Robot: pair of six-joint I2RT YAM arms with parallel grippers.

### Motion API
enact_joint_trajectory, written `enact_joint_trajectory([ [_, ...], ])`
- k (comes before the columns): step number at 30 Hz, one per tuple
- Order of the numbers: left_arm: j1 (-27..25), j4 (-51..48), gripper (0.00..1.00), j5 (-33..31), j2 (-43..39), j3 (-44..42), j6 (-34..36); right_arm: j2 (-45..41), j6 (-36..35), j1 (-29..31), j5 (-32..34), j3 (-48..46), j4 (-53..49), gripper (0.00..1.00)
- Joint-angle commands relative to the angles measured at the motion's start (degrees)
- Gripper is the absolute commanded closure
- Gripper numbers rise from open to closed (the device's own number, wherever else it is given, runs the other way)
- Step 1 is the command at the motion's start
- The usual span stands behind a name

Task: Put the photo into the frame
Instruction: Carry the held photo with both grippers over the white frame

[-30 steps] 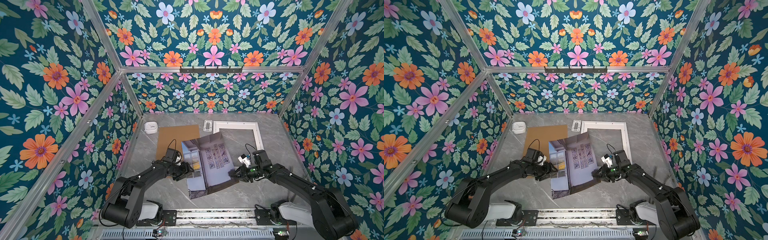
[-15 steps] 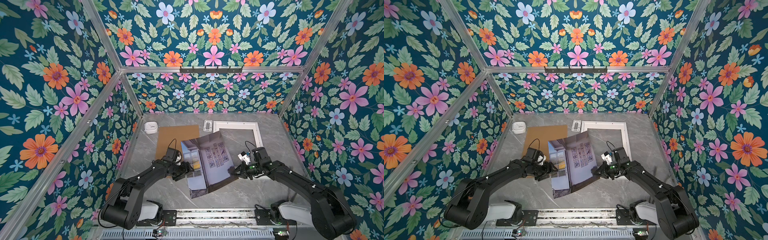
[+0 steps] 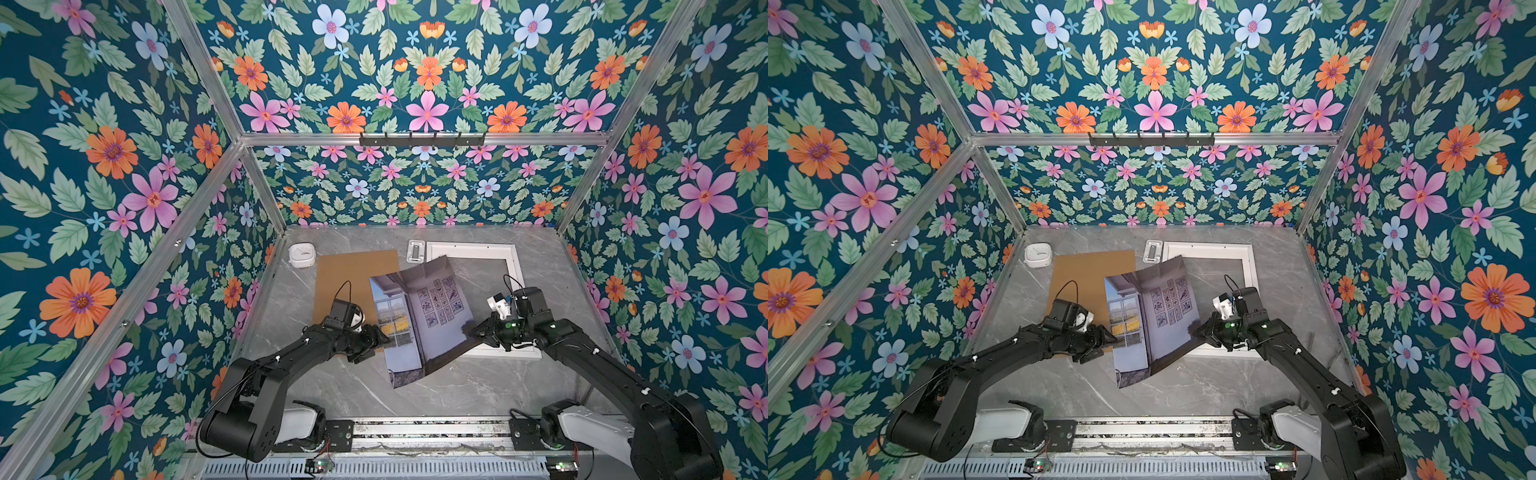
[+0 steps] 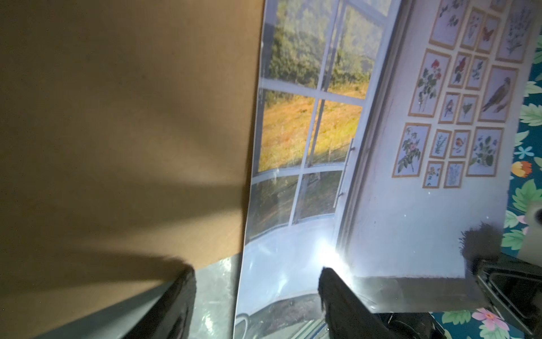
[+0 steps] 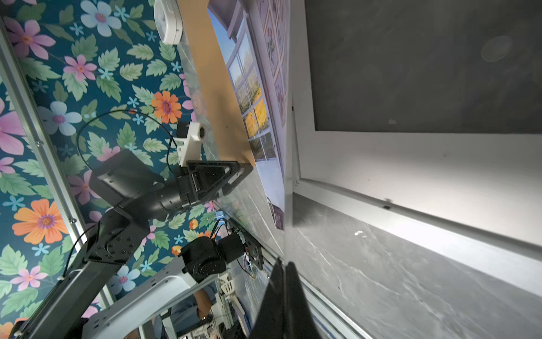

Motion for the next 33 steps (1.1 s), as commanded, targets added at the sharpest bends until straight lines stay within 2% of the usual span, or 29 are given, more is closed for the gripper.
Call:
enact_joint_trajectory([
  [1,-1.3,5.1,0.32,1.5,-0.1,-0.7,-4.0,-1.9,1.0,-1.4,3.1,-0.4,-3.2,1.00],
  [10,-6.3,9.2,0.33,-0.6,2.6,0.6,-7.6,-6.8,1.6,-6.3,7.4,-1.9,-8.6,1.00],
  [17,-9.6,15.2,0.37,-0.1,7.7,1.4,-10.2,-9.5,2.9,-8.6,8.0,-3.1,-8.5,1.00],
  [28,-13.3,22.6,0.51,-0.5,12.2,2.0,-13.5,-9.7,3.7,-9.0,8.1,-3.4,-8.1,1.00],
  [33,-13.4,18.9,0.57,-0.7,12.0,4.1,-10.6,-10.0,3.6,-9.0,8.0,-3.6,-8.1,1.00],
])
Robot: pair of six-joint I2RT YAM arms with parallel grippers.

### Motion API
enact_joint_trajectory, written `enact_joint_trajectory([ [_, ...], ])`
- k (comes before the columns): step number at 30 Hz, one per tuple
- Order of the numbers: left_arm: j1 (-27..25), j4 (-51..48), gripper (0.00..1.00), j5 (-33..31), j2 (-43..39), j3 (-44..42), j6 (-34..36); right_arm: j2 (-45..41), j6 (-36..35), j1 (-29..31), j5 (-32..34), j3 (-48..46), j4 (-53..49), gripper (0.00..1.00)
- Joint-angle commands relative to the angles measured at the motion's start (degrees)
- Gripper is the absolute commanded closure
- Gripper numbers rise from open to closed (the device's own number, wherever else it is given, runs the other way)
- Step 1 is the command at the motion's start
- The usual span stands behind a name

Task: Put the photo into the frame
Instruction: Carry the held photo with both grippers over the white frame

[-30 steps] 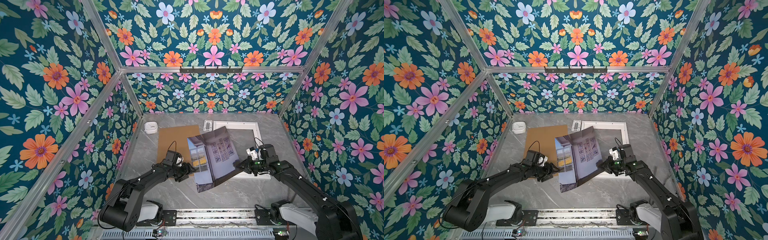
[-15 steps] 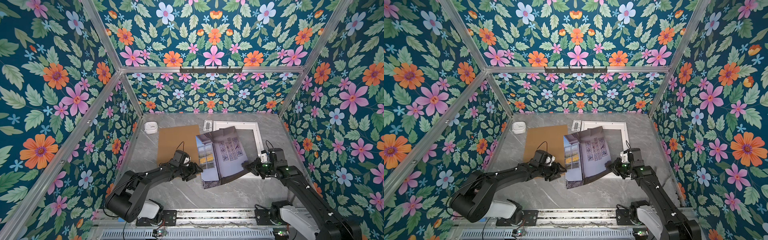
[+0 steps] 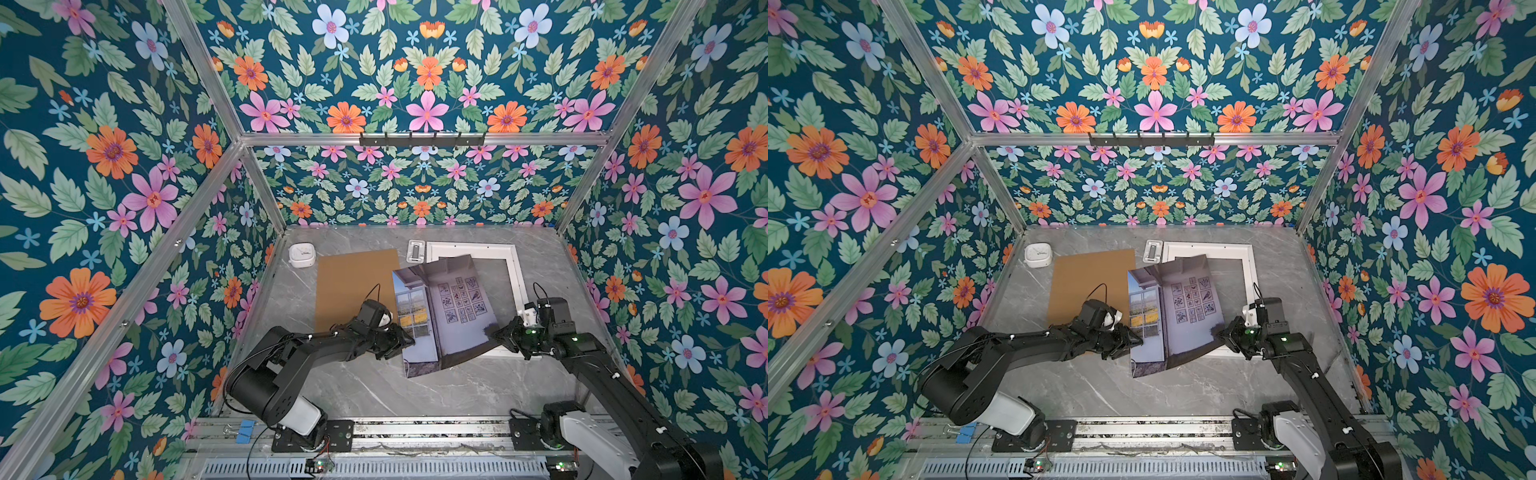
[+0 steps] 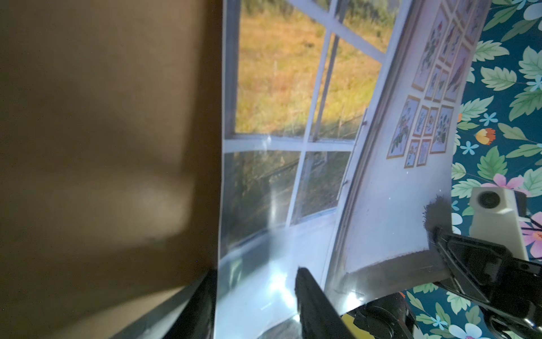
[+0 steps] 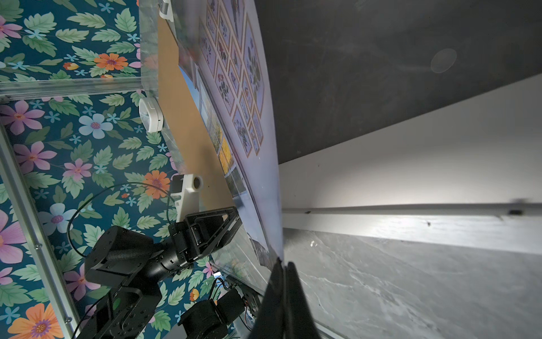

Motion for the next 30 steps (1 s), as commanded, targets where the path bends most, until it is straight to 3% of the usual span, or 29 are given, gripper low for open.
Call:
enact_joint_trajectory([
  [1,0.0,-0.7,0.61,-0.8,-0.7,0.9,2.0,-0.3,-0.1,0.0,0.3,0.0,0.4,1.00],
  [9,0.0,-1.4,0.88,-0.7,-1.7,2.4,2.0,-0.7,-0.8,0.1,-0.3,0.0,0.4,0.99],
  [14,0.0,-4.3,0.98,-0.9,-2.8,4.3,3.2,-0.5,-3.0,0.0,-0.3,0.7,-0.9,0.88],
  [16,0.0,-5.7,1.00,-0.9,-3.5,5.6,3.9,-0.2,-5.0,0.0,0.1,1.6,-2.3,0.80],
  [19,0.1,-10.8,1.00,-0.3,-3.4,10.1,7.1,0.9,-9.8,0.0,1.4,3.9,-5.5,0.55],
  [21,0.1,-13.8,1.00,0.2,-3.1,13.5,9.0,1.9,-13.0,0.0,2.5,5.8,-8.3,0.44],
  [30,1.8,-19.5,1.00,2.9,-1.3,28.0,10.7,2.8,-20.9,0.0,9.3,11.8,-13.7,0.27],
])
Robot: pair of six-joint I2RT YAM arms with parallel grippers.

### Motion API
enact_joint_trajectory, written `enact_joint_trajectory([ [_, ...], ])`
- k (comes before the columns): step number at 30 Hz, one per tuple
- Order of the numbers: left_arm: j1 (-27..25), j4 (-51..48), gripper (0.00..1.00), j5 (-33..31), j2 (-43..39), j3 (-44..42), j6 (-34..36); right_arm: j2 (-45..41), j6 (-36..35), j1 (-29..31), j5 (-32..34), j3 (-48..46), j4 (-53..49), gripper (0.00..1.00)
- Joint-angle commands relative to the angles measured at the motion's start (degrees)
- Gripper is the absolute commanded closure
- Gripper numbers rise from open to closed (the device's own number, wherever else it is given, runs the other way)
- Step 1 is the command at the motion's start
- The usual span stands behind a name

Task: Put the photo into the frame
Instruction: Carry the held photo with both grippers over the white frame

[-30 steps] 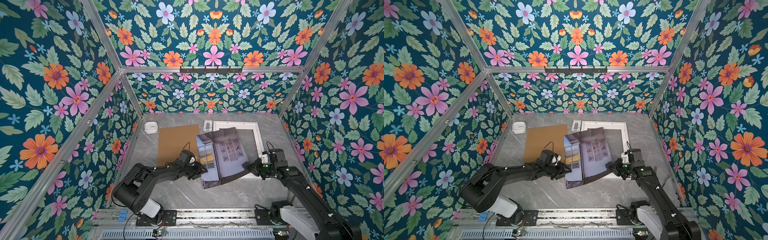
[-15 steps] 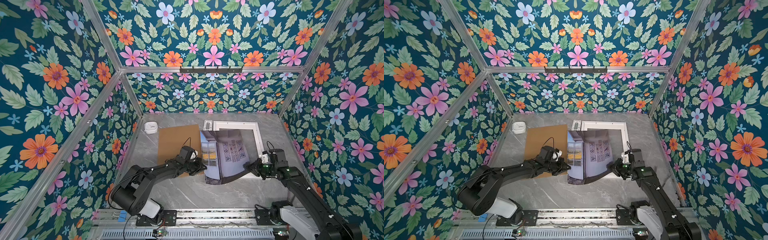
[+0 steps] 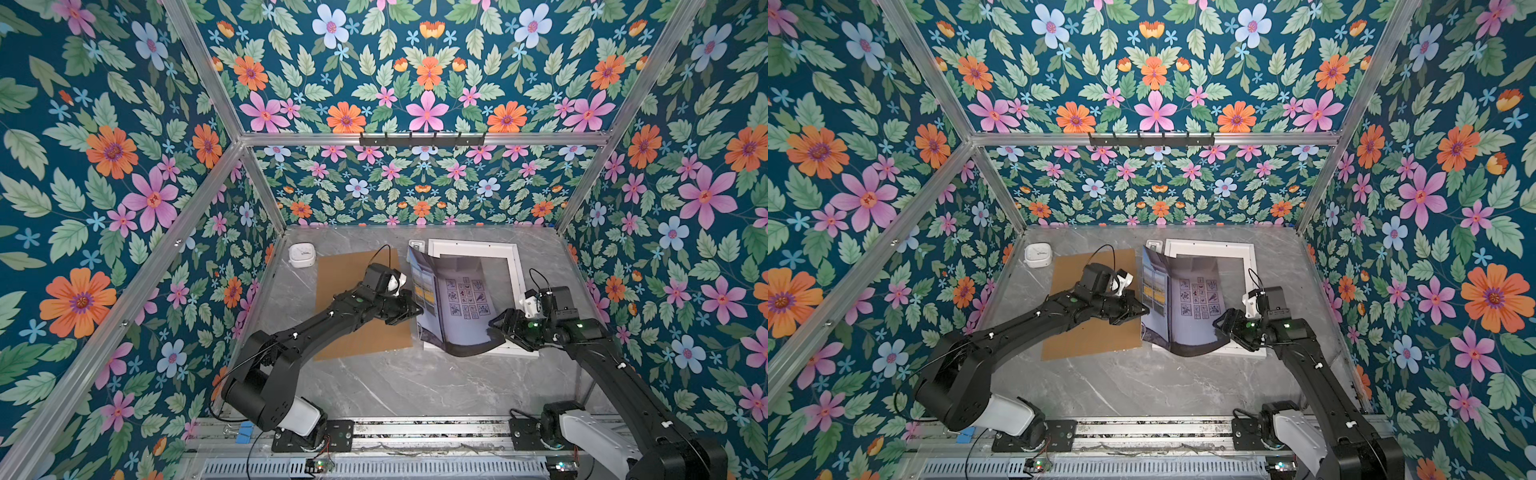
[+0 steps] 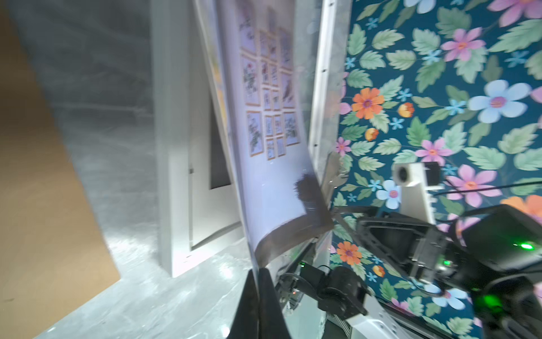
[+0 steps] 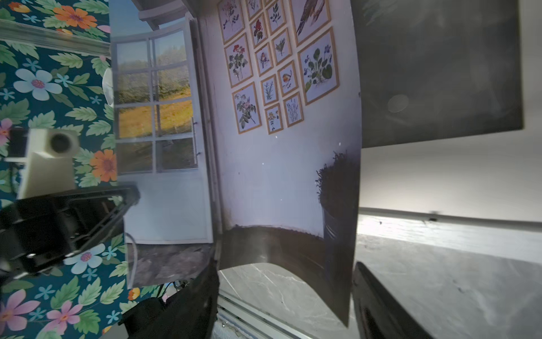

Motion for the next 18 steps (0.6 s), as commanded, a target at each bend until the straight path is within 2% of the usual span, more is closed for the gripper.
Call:
enact_joint_trajectory([
  [1,0.7,-2.2,1.00,0.1,0.8,5.6,2.0,-0.8,-4.6,0.1,3.2,1.8,-2.0,0.26],
  [3,0.9,-3.3,1.00,0.9,1.8,9.2,2.2,-1.8,-6.1,0.0,3.9,3.2,-2.2,0.22],
  [8,1.0,-3.2,1.00,2.5,4.0,16.5,1.3,-4.0,-10.4,2.4,3.8,6.9,-0.9,0.20],
  [15,1.0,2.0,1.00,3.9,5.0,22.5,-3.1,-3.3,-17.8,16.4,10.8,13.2,1.6,0.18],
  [18,1.0,1.9,1.00,4.5,4.9,24.2,-3.4,-2.4,-21.3,19.1,12.4,15.5,1.6,0.18],
])
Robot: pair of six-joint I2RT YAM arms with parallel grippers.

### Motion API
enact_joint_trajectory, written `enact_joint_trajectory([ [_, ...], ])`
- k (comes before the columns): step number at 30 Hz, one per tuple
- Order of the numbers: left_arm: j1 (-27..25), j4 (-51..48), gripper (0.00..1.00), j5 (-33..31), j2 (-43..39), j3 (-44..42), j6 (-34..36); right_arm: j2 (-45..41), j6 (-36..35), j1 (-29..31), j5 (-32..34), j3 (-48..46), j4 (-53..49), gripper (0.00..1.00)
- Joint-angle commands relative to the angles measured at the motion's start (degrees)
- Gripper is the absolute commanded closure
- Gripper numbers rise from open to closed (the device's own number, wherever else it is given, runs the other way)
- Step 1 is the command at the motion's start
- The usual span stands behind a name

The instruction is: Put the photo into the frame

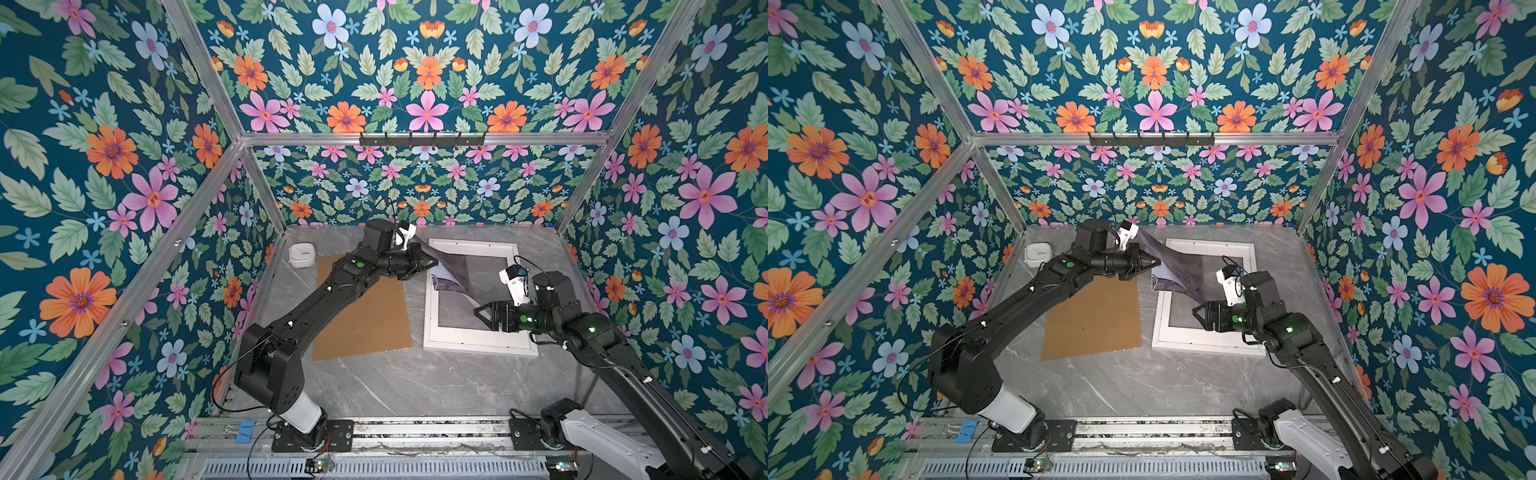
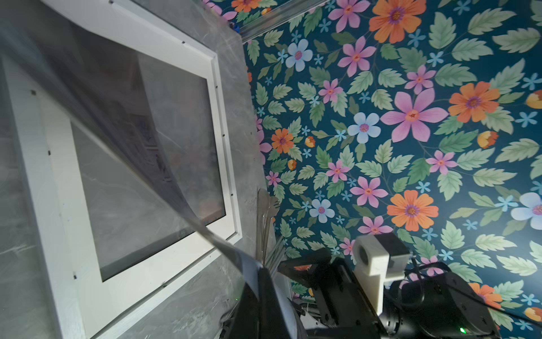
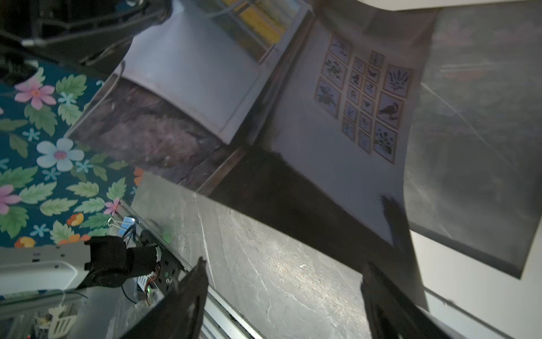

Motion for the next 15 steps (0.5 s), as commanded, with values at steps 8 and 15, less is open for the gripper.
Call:
enact_joint_trajectory([
  [8,0.1,2.5,1.00,2.0,-1.0,3.1,-2.2,1.5,-14.6,1.8,5.3,7.3,0.4,0.18],
  [15,0.1,2.0,1.00,1.7,-1.7,5.5,-2.5,3.5,-20.2,3.9,6.6,9.7,1.5,0.18],
])
